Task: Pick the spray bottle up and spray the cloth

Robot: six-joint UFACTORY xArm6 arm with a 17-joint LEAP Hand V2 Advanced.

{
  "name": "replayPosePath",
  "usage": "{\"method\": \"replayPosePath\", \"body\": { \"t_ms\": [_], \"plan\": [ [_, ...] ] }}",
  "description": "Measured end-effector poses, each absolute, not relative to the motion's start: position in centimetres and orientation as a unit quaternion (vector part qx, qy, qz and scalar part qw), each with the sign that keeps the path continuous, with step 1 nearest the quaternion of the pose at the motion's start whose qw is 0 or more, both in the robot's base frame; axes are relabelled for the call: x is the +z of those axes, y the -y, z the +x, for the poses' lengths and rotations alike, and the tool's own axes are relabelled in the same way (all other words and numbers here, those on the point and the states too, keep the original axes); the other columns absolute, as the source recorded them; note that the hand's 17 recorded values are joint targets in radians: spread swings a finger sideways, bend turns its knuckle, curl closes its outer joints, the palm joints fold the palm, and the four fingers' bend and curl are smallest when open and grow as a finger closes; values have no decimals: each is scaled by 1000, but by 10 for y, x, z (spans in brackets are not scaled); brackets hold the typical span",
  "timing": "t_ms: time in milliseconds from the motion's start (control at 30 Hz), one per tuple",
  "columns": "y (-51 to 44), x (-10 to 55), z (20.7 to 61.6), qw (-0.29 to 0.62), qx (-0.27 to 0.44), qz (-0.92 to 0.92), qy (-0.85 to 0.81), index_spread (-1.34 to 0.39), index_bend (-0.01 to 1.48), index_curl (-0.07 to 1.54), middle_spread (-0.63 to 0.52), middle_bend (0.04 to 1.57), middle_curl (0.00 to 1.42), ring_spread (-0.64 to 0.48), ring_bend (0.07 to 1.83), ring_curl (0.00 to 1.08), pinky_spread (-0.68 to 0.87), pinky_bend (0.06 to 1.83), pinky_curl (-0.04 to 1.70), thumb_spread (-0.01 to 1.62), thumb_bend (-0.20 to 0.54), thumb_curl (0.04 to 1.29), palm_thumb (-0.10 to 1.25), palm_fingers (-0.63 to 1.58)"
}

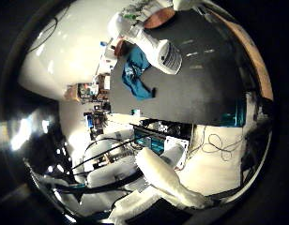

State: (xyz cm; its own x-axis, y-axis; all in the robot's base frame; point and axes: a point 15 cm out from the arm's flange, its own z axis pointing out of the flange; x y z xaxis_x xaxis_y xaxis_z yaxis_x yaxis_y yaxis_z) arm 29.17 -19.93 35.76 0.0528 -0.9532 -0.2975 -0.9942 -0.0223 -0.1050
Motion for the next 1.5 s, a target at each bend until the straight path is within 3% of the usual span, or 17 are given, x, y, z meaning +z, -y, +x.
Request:
{"method": "replayPosePath", "body": {
  "t_ms": [500, 933, 1267, 1500],
  "plan": [
    [209, 371, 326, 207, 61, -722, -657, -430, 239, 346, 125, 164, 253, 209, 193, 246, 382, 323, 308, 1164, -18, 268, 464, 68],
    [225, 352, 333, 225, 82, -707, -665, -277, 156, 297, 125, 192, 291, 202, 204, 255, 393, 348, 320, 1128, -23, 246, 344, 79],
    [223, 364, 367, 342, 67, -677, -648, -298, 166, 289, 82, 212, 322, 179, 229, 264, 394, 321, 308, 1140, -17, 258, 393, 184],
    [222, 359, 375, 350, 74, -676, -645, -300, 162, 285, 83, 194, 326, 177, 220, 261, 397, 324, 306, 1139, -20, 259, 409, 182]
  ]
}}
